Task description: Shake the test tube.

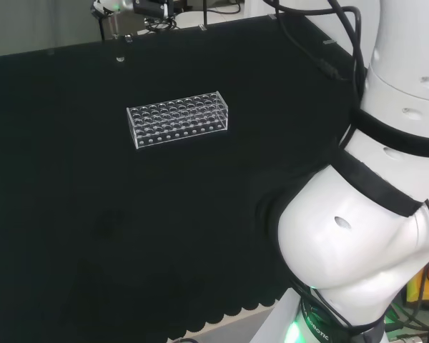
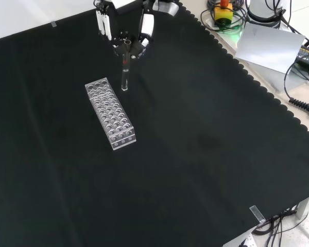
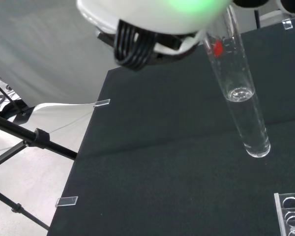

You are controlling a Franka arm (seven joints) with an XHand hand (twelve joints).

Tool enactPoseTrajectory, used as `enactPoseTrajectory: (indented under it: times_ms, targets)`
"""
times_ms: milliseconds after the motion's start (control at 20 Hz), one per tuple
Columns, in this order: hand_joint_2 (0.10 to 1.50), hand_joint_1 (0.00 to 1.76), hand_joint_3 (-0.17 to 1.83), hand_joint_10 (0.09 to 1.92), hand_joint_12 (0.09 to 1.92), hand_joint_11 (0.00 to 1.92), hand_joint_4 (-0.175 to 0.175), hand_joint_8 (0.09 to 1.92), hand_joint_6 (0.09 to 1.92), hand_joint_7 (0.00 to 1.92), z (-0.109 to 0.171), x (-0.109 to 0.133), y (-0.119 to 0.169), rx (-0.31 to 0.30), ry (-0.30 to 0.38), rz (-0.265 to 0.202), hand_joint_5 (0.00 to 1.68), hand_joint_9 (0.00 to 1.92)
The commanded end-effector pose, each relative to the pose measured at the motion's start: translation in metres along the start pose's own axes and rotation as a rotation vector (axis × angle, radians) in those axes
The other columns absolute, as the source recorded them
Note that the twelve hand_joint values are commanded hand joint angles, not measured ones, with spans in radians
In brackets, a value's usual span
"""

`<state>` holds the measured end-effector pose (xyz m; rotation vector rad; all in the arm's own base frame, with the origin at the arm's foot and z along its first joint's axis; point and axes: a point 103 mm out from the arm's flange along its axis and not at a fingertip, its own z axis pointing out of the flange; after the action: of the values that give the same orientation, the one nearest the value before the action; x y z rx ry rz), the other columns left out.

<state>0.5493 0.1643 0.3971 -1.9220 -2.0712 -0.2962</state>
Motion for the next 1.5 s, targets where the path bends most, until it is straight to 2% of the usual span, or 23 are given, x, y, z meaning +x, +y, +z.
enactPoseTrajectory:
  times_ms: [50,300,550,700,850,1000,1150,1300,1500]
  targets:
    - [0.65,1.23,0.60,0.30,0.89,1.34,-0.175,0.39,0.40,1.83,-0.010,-0.035,-0.006,-0.020,-0.031,0.057,1.40,1.74]
    - [0.65,1.23,0.60,0.29,0.89,1.34,-0.175,0.39,0.40,1.83,-0.030,-0.106,-0.019,-0.060,-0.101,0.169,1.40,1.74]
    - [0.65,1.23,0.61,0.29,0.89,1.34,-0.175,0.39,0.40,1.83,-0.052,-0.181,-0.042,-0.095,-0.164,0.304,1.40,1.74]
    - [0.64,1.23,0.61,0.29,0.89,1.34,-0.175,0.39,0.40,1.83,-0.062,-0.214,-0.053,-0.111,-0.183,0.373,1.40,1.74]
    - [0.64,1.23,0.61,0.29,0.89,1.34,-0.175,0.39,0.40,1.83,-0.068,-0.235,-0.061,-0.122,-0.190,0.422,1.40,1.74]
    - [0.64,1.23,0.61,0.29,0.89,1.34,-0.175,0.39,0.40,1.83,-0.071,-0.244,-0.062,-0.126,-0.190,0.439,1.40,1.74]
    - [0.64,1.23,0.61,0.29,0.89,1.34,-0.175,0.39,0.40,1.83,-0.068,-0.235,-0.056,-0.119,-0.181,0.420,1.40,1.74]
    - [0.64,1.23,0.61,0.29,0.89,1.34,-0.175,0.39,0.40,1.83,-0.060,-0.213,-0.045,-0.109,-0.163,0.374,1.40,1.74]
    - [0.64,1.23,0.61,0.29,0.89,1.34,-0.175,0.39,0.40,1.83,-0.044,-0.167,-0.025,-0.086,-0.131,0.296,1.41,1.74]
